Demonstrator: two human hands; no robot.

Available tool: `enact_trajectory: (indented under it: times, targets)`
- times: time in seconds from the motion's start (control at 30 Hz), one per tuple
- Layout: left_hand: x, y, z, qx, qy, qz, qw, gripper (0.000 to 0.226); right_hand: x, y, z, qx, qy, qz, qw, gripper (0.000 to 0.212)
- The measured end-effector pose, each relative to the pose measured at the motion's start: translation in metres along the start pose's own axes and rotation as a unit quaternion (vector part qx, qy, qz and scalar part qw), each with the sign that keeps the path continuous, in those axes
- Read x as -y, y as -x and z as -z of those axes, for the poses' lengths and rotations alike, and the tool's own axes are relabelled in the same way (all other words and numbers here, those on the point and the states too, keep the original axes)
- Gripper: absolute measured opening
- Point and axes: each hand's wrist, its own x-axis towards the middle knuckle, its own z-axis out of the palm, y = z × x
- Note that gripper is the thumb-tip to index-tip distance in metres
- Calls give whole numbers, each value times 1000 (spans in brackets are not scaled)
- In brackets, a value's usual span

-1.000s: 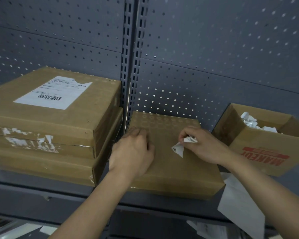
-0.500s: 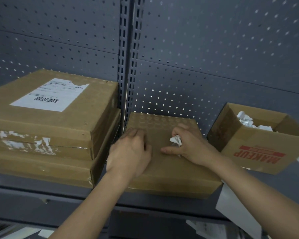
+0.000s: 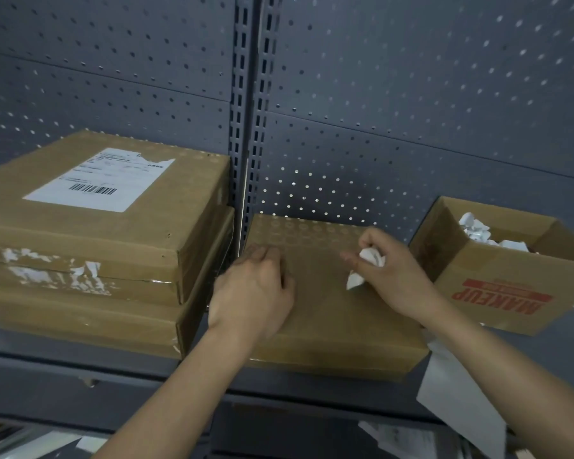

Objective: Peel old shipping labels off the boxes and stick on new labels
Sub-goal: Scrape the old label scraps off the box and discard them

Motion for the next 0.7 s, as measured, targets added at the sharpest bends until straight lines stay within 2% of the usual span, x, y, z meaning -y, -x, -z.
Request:
enact_trajectory:
  times: [0.17,0.33,0.43,0.53,0.7]
  targets:
    - [-1,1,2,1,-4,-9,1000,33,6,4,19,5,-28,-29,999,46]
    - [-2,1,6,11,-7,-17,1000,36,-1,10,23,35,-64,-73,995,41]
    - [-1,0,7,28,2,-12,1000,35,-6,14,31,30,-30,-67,997,43]
    - [-1,-3,8,49,19,-10,999,39,-7,23,42,11,-23,-51,998,29]
    - [3,-10,9,86,2,-23,996,48,-10,43,66,-70,-43,-32,996,29]
